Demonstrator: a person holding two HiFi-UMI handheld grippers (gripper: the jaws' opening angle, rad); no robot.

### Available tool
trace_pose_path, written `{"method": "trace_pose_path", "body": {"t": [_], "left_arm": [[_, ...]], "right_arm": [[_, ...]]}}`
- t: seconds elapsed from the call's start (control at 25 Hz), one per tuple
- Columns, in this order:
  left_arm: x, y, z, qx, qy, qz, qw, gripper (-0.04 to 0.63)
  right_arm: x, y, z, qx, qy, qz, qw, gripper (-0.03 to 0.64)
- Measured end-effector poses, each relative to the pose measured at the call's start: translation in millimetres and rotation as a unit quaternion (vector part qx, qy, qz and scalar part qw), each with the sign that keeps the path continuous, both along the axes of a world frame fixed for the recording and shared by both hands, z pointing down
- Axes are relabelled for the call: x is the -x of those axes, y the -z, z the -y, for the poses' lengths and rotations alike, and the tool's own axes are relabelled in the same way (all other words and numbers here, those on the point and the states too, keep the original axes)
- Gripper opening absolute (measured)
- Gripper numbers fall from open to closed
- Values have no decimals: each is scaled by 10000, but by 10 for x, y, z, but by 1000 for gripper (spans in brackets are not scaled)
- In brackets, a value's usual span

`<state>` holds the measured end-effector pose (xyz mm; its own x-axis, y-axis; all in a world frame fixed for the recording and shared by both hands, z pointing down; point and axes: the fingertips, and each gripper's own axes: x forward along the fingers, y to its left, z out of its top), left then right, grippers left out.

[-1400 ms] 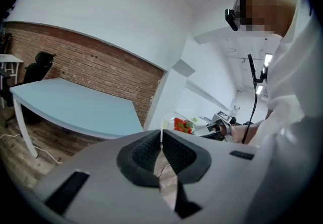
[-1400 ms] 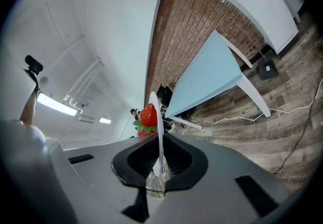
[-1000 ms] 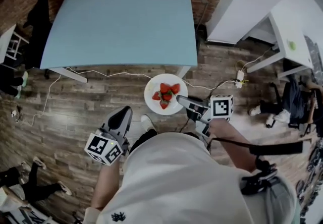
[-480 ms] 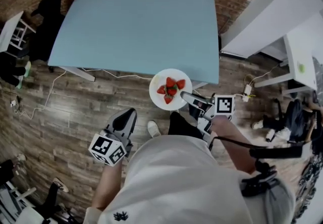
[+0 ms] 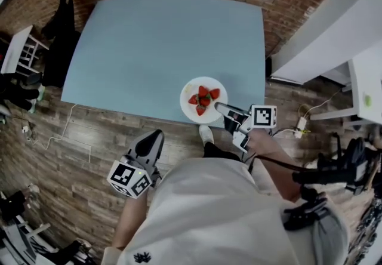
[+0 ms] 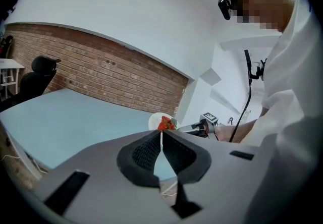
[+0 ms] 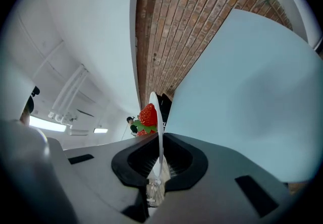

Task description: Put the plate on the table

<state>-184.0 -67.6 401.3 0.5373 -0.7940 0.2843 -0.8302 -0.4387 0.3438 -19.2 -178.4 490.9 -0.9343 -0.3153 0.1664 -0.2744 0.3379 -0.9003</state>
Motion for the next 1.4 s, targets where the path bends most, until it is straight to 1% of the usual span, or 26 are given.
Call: {"method": "trace_pose_path", "body": {"t": [0.08, 0.16, 0.2, 0.28, 0.32, 0.52, 0.8, 1.0, 1.16, 1.4], "left_arm": [[-38, 40, 269, -14, 42, 48, 10000, 14], [-98, 74, 510, 6, 96, 84, 9999, 14], [-139, 89, 628, 21, 118, 100, 9999, 14], [-228, 102, 848, 66, 156, 134, 9998, 14], [-265, 100, 939, 95, 181, 148, 9997, 14], [-338, 76, 1209, 294, 325, 222, 9988, 14], [-353, 5, 1428, 589, 493, 348, 9964, 13], [-423, -48, 1541, 742, 531, 284, 9954, 14], [-506, -39, 1596, 767, 444, 253, 9957, 13], [-495, -60, 1559, 823, 452, 260, 9952, 14]], "right_arm": [[-80, -77, 357, -73, -36, -67, 9999, 28], [-184, -205, 694, 14, -122, -121, 9999, 28], [-258, -308, 847, 251, -245, -182, 9992, 28], [-428, -560, 1134, 911, -566, -336, 9937, 29], [-485, -656, 1284, 1054, -642, -369, 9917, 28], [-577, -1001, 1896, 1188, -756, -347, 9894, 28], [-695, -1525, 2599, 1542, -1062, -406, 9815, 28], [-717, -1785, 2914, 1812, -1292, -291, 9745, 28], [-725, -1885, 3047, 1883, -1341, -391, 9721, 29], [-756, -2011, 3104, 2121, -1512, -529, 9640, 29]]}}
